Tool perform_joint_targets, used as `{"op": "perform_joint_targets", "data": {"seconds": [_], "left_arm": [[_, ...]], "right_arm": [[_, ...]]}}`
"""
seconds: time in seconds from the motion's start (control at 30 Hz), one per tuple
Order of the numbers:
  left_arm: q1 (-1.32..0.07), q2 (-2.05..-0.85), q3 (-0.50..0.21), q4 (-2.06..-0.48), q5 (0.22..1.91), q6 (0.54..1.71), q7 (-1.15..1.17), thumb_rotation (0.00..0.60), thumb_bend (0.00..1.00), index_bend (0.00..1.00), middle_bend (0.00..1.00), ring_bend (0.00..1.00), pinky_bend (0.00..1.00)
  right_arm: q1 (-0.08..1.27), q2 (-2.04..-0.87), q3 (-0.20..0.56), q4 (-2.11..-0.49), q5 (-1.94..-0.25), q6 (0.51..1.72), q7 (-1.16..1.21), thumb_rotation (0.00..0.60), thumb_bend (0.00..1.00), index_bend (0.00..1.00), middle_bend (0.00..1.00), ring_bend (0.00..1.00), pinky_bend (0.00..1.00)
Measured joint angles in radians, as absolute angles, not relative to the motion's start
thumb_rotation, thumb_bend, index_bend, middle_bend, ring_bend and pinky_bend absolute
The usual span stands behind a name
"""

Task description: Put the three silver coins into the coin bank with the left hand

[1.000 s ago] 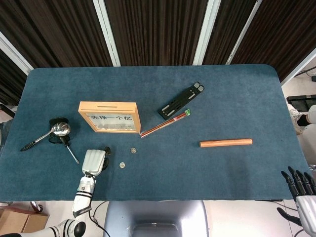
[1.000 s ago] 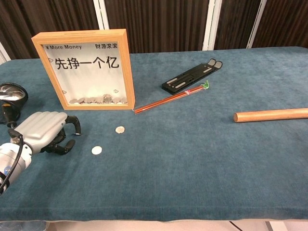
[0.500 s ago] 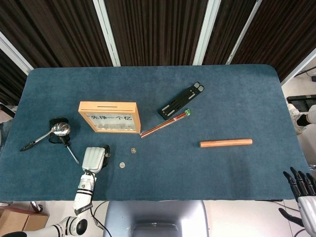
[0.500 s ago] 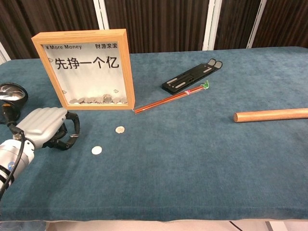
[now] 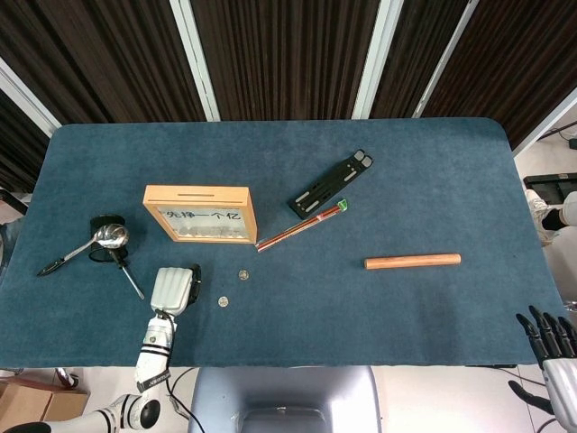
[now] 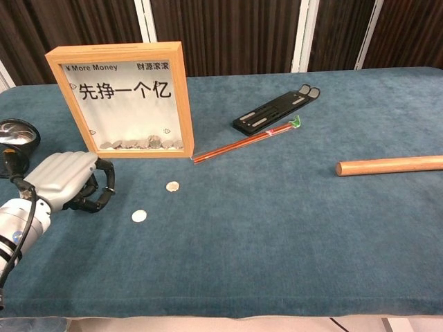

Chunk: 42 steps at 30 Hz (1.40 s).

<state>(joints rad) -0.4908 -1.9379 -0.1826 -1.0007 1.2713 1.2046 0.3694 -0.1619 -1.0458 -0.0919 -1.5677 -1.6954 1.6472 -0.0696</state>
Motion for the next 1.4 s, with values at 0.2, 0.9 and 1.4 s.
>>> {"op": "perform_joint_targets", "data": {"seconds": [0.2, 0.9, 1.4], "left_arm": [[-0.493, -1.932, -0.186, -1.008, 1.280, 1.218, 0.363, 0.600, 0.52, 0.62, 1.00, 1.00, 1.00], [-0.577, -1.489, -0.528, -1.778, 1.120, 1.359, 0.741, 0.600, 0.50, 0.59, 1.00, 1.00, 1.00], [-0.816, -1.544, -0.584, -1.649, 0.795, 1.370, 0.884, 0.600, 0.50, 0.59, 1.00, 1.00, 1.00]], "right_arm": [[-0.160, -1.046, -0.091, -1.568, -1.693, 1.642, -0.072, 0.600, 0.22, 0.00, 0.00, 0.00, 0.00], [-0.144, -1.033, -0.093, -1.582, -1.693, 1.617, -0.052, 0.600, 0.22, 0.00, 0.00, 0.00, 0.00], [-0.150, -1.020, -0.093, -1.575, -1.689, 1.635, -0.014, 0.600, 0.22, 0.00, 0.00, 0.00, 0.00]]}}
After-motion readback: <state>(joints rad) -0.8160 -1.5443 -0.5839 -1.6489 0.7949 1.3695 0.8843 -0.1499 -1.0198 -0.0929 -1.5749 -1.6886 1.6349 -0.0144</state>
